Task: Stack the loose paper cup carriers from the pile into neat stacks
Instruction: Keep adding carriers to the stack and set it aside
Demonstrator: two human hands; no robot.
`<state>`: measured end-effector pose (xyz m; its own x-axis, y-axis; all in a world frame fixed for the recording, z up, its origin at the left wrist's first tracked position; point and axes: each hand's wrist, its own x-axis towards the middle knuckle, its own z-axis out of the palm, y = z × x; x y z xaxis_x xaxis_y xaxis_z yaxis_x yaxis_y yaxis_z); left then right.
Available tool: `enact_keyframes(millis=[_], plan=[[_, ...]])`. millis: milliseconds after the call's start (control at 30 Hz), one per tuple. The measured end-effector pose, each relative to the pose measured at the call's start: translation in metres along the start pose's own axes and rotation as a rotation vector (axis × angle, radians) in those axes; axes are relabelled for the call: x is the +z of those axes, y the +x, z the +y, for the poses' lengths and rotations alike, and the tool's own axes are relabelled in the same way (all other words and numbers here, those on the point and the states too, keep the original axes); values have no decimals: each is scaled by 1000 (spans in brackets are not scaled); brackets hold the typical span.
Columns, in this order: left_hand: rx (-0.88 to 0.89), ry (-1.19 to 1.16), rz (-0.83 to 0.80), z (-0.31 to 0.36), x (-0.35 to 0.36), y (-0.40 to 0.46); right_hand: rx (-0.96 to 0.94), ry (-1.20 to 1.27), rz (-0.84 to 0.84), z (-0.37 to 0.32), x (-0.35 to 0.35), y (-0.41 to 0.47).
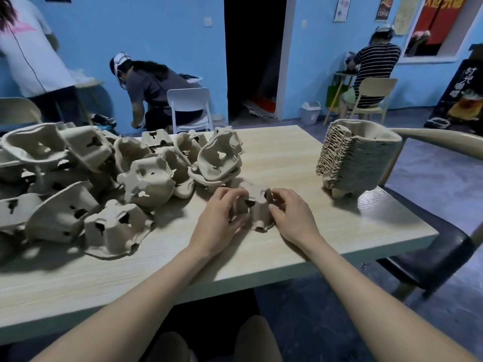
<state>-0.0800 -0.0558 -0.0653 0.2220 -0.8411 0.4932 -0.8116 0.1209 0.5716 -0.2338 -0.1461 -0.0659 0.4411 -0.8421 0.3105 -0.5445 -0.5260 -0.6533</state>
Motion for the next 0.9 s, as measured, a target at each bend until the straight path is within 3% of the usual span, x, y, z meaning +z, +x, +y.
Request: enact_keyframes(millis=[300,467,767,900], plan=[[-133,-115,83,-5,1,6,-20,190,43,-4,-4,-3],[-313,-429,141,0,-1,12,54,344,159,-1,-6,-1],[-622,-989,-47,15,0,25,23,377,125,6,-2,1],[-580,-790,29,5,1,27,-6,383,128,2,-4,0]])
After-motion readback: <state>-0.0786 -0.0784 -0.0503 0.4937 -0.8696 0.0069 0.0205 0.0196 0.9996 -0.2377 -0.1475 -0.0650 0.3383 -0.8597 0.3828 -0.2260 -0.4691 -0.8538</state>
